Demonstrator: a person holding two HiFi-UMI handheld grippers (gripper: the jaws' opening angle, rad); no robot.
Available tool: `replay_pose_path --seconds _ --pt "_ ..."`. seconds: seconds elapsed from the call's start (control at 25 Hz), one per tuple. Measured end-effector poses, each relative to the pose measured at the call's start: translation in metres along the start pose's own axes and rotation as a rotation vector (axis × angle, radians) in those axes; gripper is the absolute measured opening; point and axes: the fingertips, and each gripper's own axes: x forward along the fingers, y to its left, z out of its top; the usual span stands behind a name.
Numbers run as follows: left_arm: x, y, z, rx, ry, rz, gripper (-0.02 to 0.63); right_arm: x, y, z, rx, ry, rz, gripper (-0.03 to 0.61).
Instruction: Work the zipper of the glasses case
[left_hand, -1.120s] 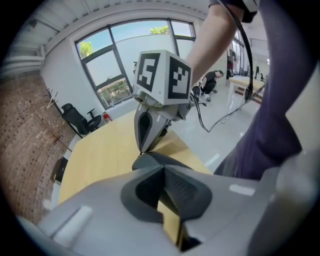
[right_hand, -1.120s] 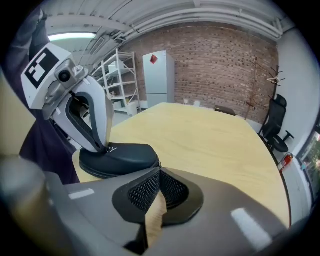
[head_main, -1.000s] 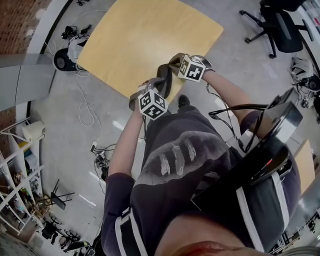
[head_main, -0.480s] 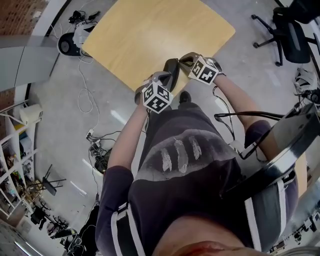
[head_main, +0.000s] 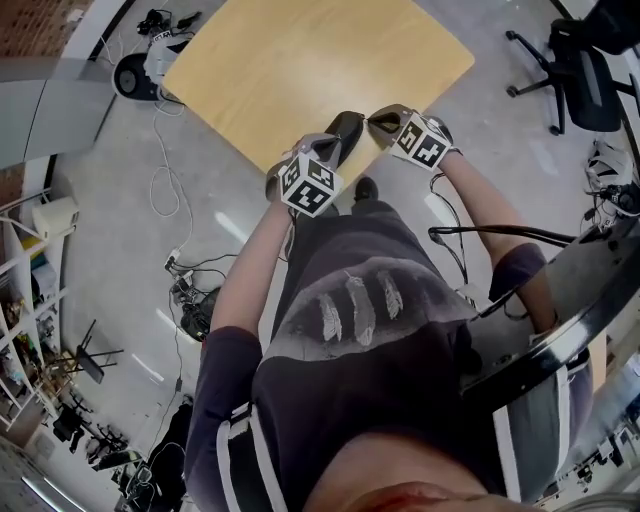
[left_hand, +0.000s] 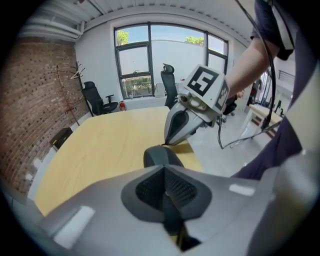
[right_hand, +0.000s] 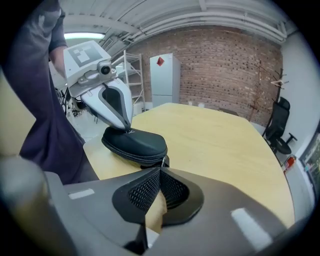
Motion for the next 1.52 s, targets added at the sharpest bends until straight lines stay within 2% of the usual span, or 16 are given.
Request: replay_pose_path --seconds 0.08,0.16,0.2,0.24,0.36,0.48,0.52,0.8,0.96,1.04,1.16,1.28,1.4,1.52 --pt "-0.003 0.006 -0.006 0.013 0.007 -0.011 -0.002 0.007 0.002 0.005 0.064 -0.005 0.005 -0.003" --pt "-0.005 0.010 -0.011 0.040 0.021 -0.015 -0.002 0.016 0.005 0.011 0.073 -0.004 0.008 0.007" --pt "-0.005 0.011 -0.010 0.050 0.027 -0.016 -0.002 0.018 0.006 0.011 0.058 -0.001 0.008 0.028" --pt "-0.004 0.009 -0.008 0.060 0.031 -0.018 -0.002 0.019 0.006 0.010 0.038 0.003 0.009 0.083" --pt "0.000 0.002 -0.001 0.092 0.046 -0.024 -0.002 0.015 0.003 0.006 -0.014 -0.002 0.001 0.090" --pt "0.000 -0.004 0.001 0.105 0.055 -0.031 -0.002 0.010 -0.005 0.006 -0.055 0.004 -0.003 0.160" --pt "0.001 -0.007 0.002 0.105 0.056 -0.032 -0.002 0.007 -0.006 0.004 -0.074 0.009 0.004 0.166" --pt "0.002 -0.007 0.005 0.113 0.055 -0.041 -0.002 0.004 -0.012 0.005 -0.209 0.058 0.054 0.146" --pt "0.001 -0.005 0.004 0.114 0.053 -0.034 -0.002 0.012 -0.006 0.005 -0.257 0.065 0.062 0.054" --pt "0.000 -0.006 0.004 0.125 0.054 -0.035 -0.002 0.013 -0.006 0.005 -0.262 0.056 0.047 0.056" --pt "0.000 -0.008 0.002 0.140 0.057 -0.040 -0.002 0.016 -0.006 0.005 -0.285 0.055 0.046 0.098" --pt "0.000 -0.008 0.001 0.142 0.055 -0.049 -0.002 0.018 -0.002 0.008 -0.401 0.076 0.081 0.100" --pt "-0.001 -0.004 0.001 0.137 0.052 -0.052 -0.002 0.020 0.000 0.012 -0.515 0.107 0.119 0.077" --pt "-0.003 -0.003 0.002 0.129 0.049 -0.052 -0.002 0.020 0.001 0.014 -0.511 0.105 0.138 0.048"
